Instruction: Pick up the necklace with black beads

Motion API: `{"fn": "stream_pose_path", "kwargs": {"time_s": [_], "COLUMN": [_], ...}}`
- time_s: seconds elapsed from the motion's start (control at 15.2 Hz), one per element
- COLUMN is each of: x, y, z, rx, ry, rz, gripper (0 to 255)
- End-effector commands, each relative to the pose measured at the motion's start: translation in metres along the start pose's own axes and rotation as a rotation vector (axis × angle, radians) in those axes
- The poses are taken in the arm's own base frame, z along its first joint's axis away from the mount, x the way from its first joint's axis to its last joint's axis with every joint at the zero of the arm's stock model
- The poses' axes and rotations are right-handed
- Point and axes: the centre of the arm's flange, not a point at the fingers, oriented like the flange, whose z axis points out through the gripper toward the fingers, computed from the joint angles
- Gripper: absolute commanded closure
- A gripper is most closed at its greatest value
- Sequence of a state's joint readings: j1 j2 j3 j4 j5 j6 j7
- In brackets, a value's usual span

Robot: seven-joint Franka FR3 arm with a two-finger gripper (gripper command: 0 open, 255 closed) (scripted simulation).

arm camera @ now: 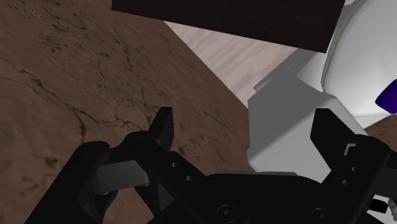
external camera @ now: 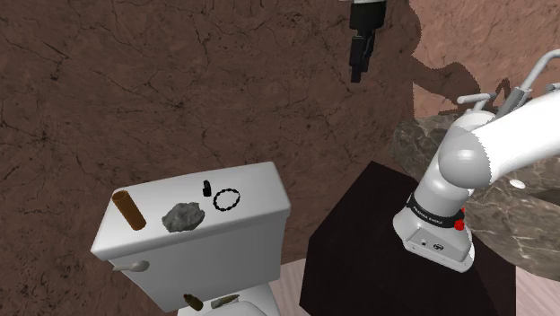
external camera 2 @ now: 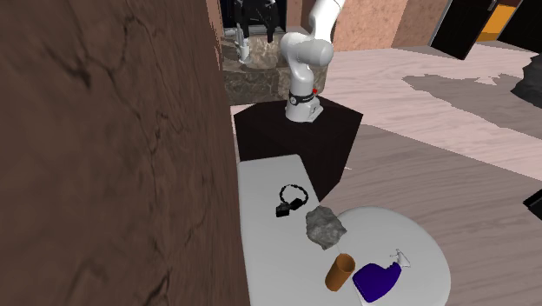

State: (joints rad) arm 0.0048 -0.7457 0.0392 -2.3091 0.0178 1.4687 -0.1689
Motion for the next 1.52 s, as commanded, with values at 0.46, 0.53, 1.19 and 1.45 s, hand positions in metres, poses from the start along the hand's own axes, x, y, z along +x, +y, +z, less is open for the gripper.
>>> {"fn": "stream_pose_path", "kwargs": {"time_s": [0.46, 0.53, 1.19, 1.45], "x": [0.047, 0.053, 0.124, 0.154], "y": [-0.054, -0.062, -0.138, -0.168], "z": [0.055, 0.062, 0.137, 0.166], "rx": [-0.002, -0.003, -0.006, -0.008], "ry": [0.034, 0.038, 0.086, 0.105], "rz": [0.008, 0.009, 0.019, 0.024], "gripper": [0, 0, 0, 0]}}
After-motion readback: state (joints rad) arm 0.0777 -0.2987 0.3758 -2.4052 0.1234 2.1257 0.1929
